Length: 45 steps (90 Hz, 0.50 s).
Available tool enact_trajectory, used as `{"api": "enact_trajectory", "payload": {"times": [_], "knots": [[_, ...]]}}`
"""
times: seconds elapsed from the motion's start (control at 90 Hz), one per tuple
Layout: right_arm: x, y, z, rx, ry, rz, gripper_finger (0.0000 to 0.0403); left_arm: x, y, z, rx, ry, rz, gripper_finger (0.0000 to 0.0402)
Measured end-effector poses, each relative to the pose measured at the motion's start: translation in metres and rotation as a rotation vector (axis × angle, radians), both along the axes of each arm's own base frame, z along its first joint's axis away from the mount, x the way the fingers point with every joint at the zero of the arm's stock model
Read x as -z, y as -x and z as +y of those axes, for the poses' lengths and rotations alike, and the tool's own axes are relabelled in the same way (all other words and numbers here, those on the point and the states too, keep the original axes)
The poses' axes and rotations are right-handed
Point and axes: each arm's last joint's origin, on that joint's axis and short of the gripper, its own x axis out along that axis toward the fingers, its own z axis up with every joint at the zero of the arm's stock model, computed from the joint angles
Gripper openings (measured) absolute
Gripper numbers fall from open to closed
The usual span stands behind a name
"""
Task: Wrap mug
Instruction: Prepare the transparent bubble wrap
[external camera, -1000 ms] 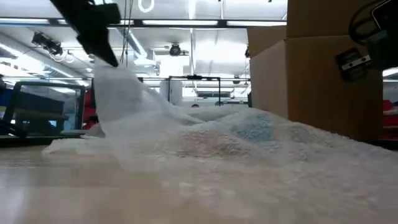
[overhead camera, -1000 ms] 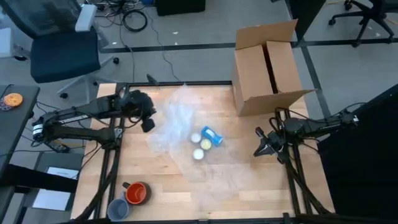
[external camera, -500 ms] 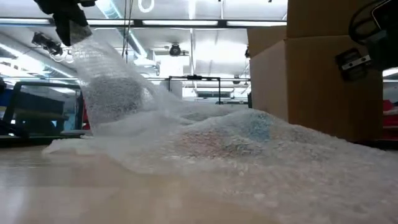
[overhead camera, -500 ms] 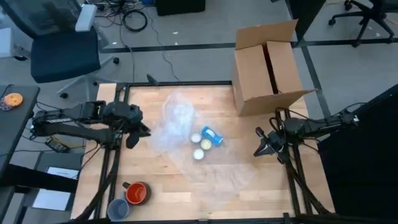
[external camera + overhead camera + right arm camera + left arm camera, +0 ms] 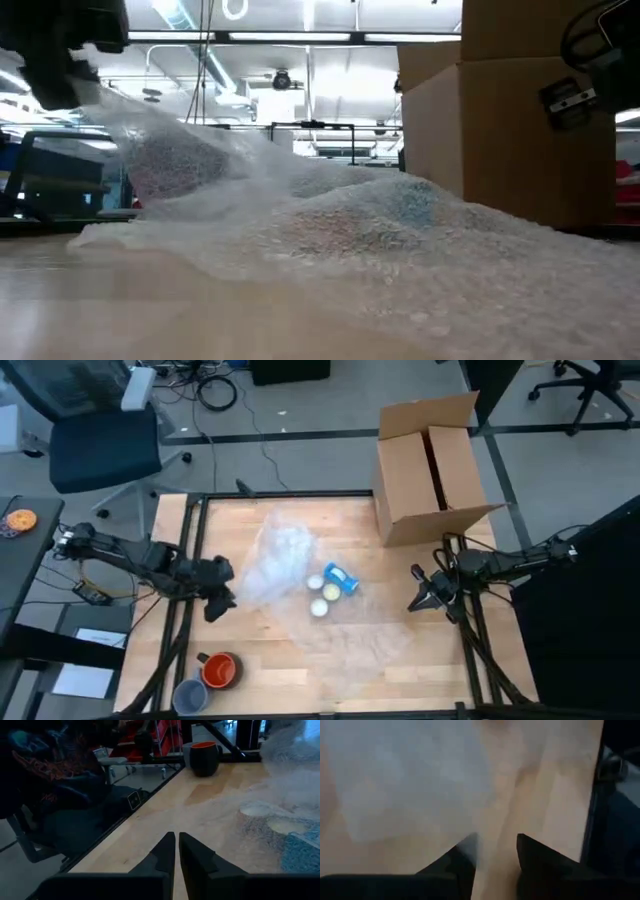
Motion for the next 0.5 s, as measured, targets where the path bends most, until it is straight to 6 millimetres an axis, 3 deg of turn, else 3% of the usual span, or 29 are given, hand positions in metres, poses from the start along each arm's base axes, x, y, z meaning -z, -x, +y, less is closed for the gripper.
{"api": "enact_trajectory", "payload": {"times": [0.3,0.5], "knots": [[0.000,0.000,0.000,0.000,0.000,0.000,0.0003,-0.020,0.001,-0.040,0.256,0.252,-0.177,0.0124],[0.000,0.000,0.000,0.000,0.000,0.000,0.0003,-0.053,-0.002,-0.059,0.403,0.354,-0.556,0.0124]]}}
